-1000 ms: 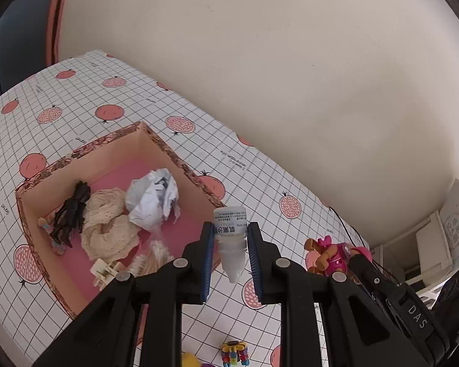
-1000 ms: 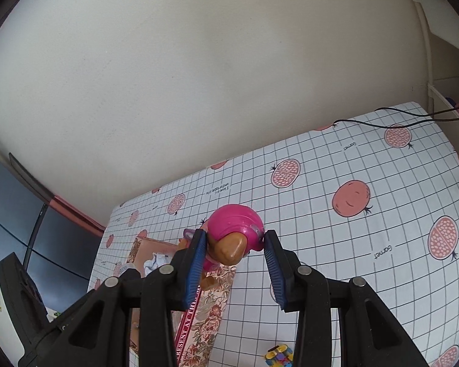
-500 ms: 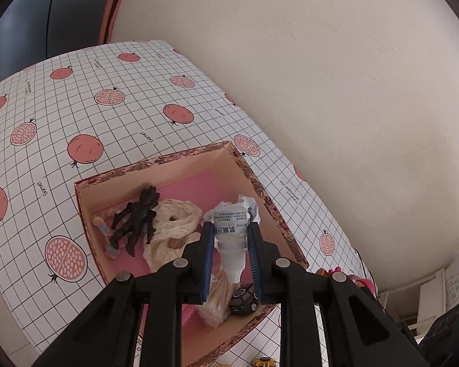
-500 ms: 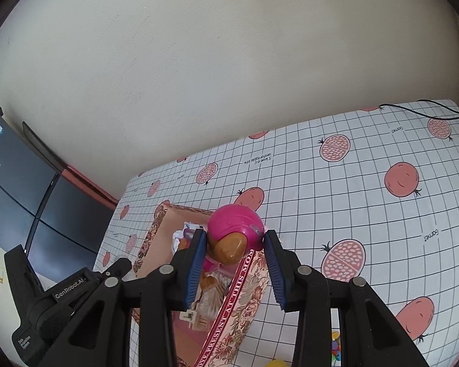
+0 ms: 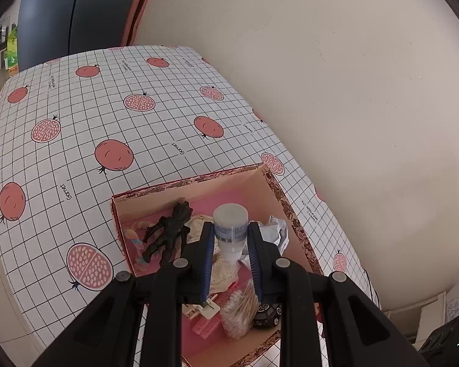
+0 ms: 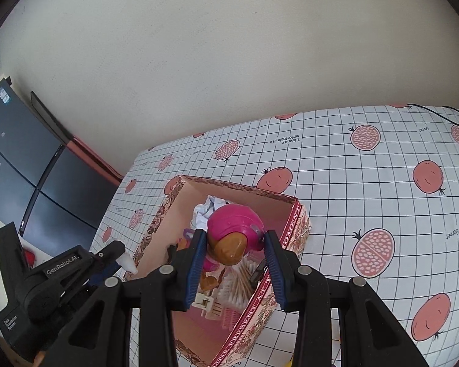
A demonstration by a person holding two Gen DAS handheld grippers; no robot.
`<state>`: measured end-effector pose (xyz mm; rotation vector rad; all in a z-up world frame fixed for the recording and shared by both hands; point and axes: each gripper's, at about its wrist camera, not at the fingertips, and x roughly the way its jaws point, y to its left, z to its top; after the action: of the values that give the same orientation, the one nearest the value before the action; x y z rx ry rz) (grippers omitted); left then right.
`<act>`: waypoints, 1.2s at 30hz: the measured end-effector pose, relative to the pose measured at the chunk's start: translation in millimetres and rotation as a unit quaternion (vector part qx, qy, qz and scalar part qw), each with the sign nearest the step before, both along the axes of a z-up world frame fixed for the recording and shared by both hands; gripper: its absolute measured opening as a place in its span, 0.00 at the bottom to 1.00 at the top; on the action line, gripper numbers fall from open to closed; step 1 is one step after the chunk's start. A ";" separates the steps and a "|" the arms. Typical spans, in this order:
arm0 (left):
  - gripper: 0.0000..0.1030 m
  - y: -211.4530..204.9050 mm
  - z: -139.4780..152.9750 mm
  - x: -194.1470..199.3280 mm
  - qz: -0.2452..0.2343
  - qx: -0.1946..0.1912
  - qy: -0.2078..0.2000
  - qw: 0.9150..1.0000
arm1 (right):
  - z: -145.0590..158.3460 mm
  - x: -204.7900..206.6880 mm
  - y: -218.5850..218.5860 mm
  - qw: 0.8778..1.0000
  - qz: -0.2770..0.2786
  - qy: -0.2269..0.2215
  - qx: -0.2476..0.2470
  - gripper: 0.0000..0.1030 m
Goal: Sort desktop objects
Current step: 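Lift and carry the bottle and dog figurine over the pink box with both tools, then open the left tool to drop the bottle while the right tool drops the dog figurine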
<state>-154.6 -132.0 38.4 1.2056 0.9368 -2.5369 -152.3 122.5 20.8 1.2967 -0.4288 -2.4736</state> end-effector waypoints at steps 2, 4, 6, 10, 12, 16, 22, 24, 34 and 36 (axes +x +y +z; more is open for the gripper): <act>0.22 -1.9 0.6 1.2 0.004 0.001 0.001 1.000 | -0.7 1.8 -5.0 1.000 0.005 0.000 0.005 0.40; 0.22 -2.7 0.4 1.3 0.003 0.002 0.001 1.000 | -1.9 2.8 -8.9 1.000 0.010 0.000 0.008 0.40; 0.22 -2.0 -0.5 0.4 0.001 0.003 0.000 1.000 | -3.4 3.0 -12.6 1.000 0.014 -0.001 0.013 0.40; 0.22 0.7 -6.4 -2.4 -0.004 0.005 -0.009 1.000 | -9.8 2.2 -17.9 1.000 0.019 -0.007 0.021 0.40; 0.22 2.0 -11.2 -4.4 -0.007 0.006 -0.015 1.000 | -14.5 -0.1 -20.4 0.999 0.022 -0.013 0.026 0.40; 0.22 5.1 -22.8 -7.3 -0.009 0.008 -0.033 0.999 | -23.5 -1.3 -24.8 0.999 0.028 -0.024 0.035 0.40; 0.22 5.9 -35.1 -10.1 -0.008 0.012 -0.055 0.998 | -37.4 -3.9 -34.5 0.997 0.039 -0.040 0.048 0.40; 0.22 5.9 -37.1 -10.6 -0.007 0.011 -0.060 0.998 | -41.2 -4.1 -36.2 0.997 0.038 -0.045 0.053 0.41; 0.33 4.6 -44.8 -11.5 -0.002 0.019 -0.079 0.997 | -51.0 -4.6 -39.2 0.996 0.044 -0.058 0.058 0.41; 0.33 4.1 -44.7 -11.3 -0.002 0.018 -0.077 0.997 | -51.8 -4.9 -39.3 0.996 0.043 -0.059 0.059 0.41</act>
<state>-165.9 -127.9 -6.3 1.3927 0.9489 -2.3978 -157.3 83.2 -31.1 1.4801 -0.2520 -2.3916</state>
